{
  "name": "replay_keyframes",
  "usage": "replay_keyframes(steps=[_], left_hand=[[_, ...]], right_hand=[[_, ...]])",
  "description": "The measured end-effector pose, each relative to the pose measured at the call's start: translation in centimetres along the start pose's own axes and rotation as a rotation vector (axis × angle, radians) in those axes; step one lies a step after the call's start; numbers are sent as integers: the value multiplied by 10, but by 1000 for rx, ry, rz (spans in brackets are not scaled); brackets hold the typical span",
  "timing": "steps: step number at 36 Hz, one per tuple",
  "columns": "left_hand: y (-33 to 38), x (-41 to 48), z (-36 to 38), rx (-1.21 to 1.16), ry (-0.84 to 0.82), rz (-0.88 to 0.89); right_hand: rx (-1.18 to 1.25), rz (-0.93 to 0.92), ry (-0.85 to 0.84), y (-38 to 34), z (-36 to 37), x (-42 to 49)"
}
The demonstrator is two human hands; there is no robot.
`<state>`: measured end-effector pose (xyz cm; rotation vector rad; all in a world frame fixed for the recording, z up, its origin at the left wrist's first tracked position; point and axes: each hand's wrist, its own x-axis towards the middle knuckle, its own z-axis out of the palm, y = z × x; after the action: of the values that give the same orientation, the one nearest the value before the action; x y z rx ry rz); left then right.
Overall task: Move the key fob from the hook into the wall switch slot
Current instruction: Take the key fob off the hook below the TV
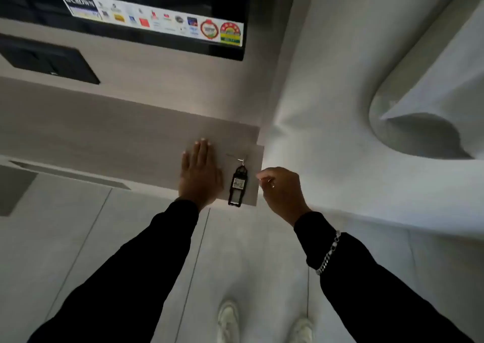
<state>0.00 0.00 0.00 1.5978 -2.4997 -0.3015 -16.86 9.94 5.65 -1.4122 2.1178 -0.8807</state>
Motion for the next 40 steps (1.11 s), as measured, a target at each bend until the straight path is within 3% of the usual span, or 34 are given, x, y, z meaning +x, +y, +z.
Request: replay_keyframes(steps=[11, 18, 24, 30, 34, 40], left_hand=[[-2, 5, 5, 20, -7, -4], [-2, 5, 2, 22, -30, -2], [-3, 5, 4, 12, 11, 4], [11, 7, -10, -24, -132, -28], [53, -5, -27, -138, -239, 58], [168, -55, -49, -355, -37, 177]], right_hand=[[116, 403, 62, -7, 40, 17], [39, 456, 32, 7, 23, 18], [551, 720, -72, 8, -2, 9], [784, 732, -84, 3, -45, -15], [831, 683, -75, 9, -79, -36], [865, 542, -27, 38, -141, -93]])
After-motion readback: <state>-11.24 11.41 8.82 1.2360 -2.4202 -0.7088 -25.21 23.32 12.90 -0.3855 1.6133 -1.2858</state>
